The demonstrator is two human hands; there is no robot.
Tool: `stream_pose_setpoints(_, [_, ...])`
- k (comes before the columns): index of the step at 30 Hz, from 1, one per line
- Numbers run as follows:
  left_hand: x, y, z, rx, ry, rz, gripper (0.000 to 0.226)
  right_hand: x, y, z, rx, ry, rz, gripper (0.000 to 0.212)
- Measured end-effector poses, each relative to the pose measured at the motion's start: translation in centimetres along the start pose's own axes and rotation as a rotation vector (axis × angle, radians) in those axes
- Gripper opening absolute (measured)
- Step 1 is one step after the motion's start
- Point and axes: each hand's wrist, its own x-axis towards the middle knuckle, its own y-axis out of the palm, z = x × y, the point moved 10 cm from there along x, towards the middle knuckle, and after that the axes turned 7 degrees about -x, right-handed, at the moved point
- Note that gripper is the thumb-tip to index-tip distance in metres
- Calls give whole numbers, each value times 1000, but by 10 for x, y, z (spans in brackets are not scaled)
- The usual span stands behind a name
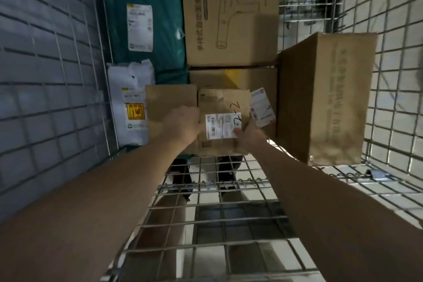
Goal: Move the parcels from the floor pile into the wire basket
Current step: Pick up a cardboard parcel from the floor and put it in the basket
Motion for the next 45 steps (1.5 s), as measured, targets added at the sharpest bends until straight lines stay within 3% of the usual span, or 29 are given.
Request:
stream_pose_setpoints(4, [-34, -33, -7, 74, 6, 10, 29, -45, -39, 18, -154, -99, -34, 74])
stream_pose_setpoints(9, [-128, -131, -44, 223, 82, 43, 26, -179, -145, 43, -118, -270, -165, 49])
stream_pose_setpoints(11, [-180, -179, -86, 326, 170, 43, 25, -249, -190, 38, -134, -324, -210, 41])
stream_pose_setpoints(15, [-282, -257, -195, 486, 338, 18, 30, -389, -275, 5, -99, -336, -341, 46])
stream_pose_setpoints(17, [-330, -278, -246, 606, 406, 30, 44, -451, -305, -15, -129, -383, -395, 51])
stream_pose_setpoints(21, [-407, -297, -340, 743, 489, -63, 51, -552, -352, -85, -270, -439, -503, 63])
stream_pose_setpoints(25, [-475, -272, -433, 711, 582, -246, 47, -623, -400, -201, -284, -354, -633, 68])
stream_pose_setpoints(33, [-567, -151, -639, 664, 801, -284, 49, -695, -450, -434, -288, -167, -780, 47])
stream_pose_setpoints(39, [-599, -102, -740, 752, 863, -253, 54, -700, -487, -518, -237, -154, -795, 50])
stream_pose_setpoints(45, [-578, -93, -834, 746, 934, -263, 50, -678, -553, -570, -174, -124, -839, 67])
